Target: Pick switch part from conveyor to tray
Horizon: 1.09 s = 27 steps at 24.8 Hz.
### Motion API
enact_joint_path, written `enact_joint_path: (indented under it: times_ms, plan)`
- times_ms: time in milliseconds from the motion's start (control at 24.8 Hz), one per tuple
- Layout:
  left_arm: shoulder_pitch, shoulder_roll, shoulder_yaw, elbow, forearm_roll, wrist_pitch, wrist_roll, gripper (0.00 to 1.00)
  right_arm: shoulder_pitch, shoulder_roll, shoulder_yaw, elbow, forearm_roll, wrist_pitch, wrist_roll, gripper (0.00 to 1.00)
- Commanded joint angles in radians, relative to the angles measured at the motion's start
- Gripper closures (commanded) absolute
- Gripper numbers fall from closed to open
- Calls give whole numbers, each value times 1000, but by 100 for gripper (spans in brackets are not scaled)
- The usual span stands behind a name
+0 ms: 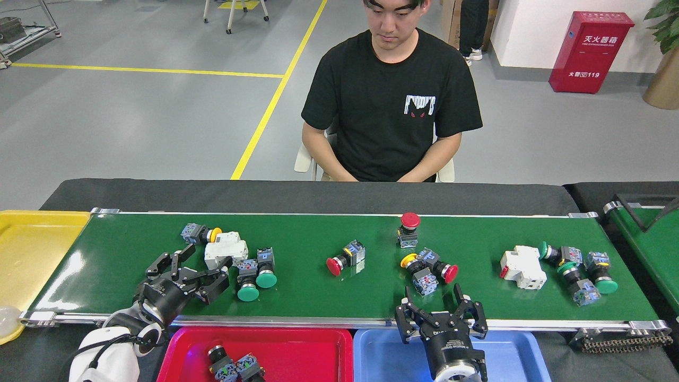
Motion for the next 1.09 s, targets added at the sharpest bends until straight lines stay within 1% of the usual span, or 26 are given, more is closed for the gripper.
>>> enact_joint_path:
  times_ms: [0, 81, 242, 323, 363, 404, 444, 485, 525, 565, 606, 646, 687, 767, 808, 848, 929, 969, 1010, 1050]
  plan:
    - [-27, 1, 2, 6, 0, 5, 8, 1, -38, 22, 3, 17, 1, -21, 17, 1]
    - [-37, -4, 2, 18, 0, 5, 8, 1, -59, 35, 2, 41, 2, -31, 17, 1]
    - [-40, -11, 1, 28, 0, 5, 8, 1, -102, 38, 2, 90, -2, -51, 17, 1]
    - [-40, -13, 1, 28, 0, 5, 8, 4, -127, 42, 0, 121, -4, -54, 17, 1]
    - [-39, -13, 1, 28, 0, 5, 8, 11, -136, 47, 0, 136, -4, -54, 17, 5]
    - [-37, -14, 1, 28, 0, 5, 8, 20, -144, 52, 2, 152, -4, -56, 17, 17]
    - [-34, -16, 1, 28, 0, 5, 8, 28, -153, 52, 2, 162, 1, -59, 18, 30]
    - [-33, -16, 1, 28, 0, 5, 8, 38, -161, 53, 2, 170, 4, -70, 24, 44]
    - [-28, -16, 1, 26, 0, 3, 8, 49, -162, 53, 2, 175, 5, -85, 37, 61]
    - [-22, -14, 1, 24, 0, 0, 8, 57, -162, 53, 2, 175, 5, -100, 41, 74]
    - [-14, -13, 1, 23, 2, -3, 8, 67, -162, 53, 2, 175, 5, -107, 44, 82]
    - [-2, -13, 2, 24, 2, -5, 8, 74, -162, 55, 2, 175, 5, -110, 44, 88]
    - [10, -13, 2, 24, 2, -3, 8, 74, -162, 55, 2, 173, 4, -111, 44, 92]
    - [39, -11, 2, 18, 2, -3, 8, 73, -162, 53, 2, 169, 2, -113, 44, 96]
    - [49, -11, 2, 15, 2, -3, 8, 72, -162, 53, 2, 165, 1, -116, 43, 97]
    - [59, -11, 2, 15, 2, -2, 8, 68, -162, 53, 2, 161, 1, -125, 41, 98]
    - [73, -10, 2, 15, 2, -2, 8, 67, -159, 52, 2, 142, 1, -133, 41, 98]
    - [82, -8, 2, 15, 2, -3, 8, 69, -154, 50, 2, 129, 1, -133, 41, 98]
    - [85, -8, 4, 14, 5, -3, 9, 74, -148, 49, 2, 112, 1, -134, 40, 98]
    - [85, -7, 9, 14, 7, -5, 9, 82, -141, 49, 3, 92, 1, -134, 40, 98]
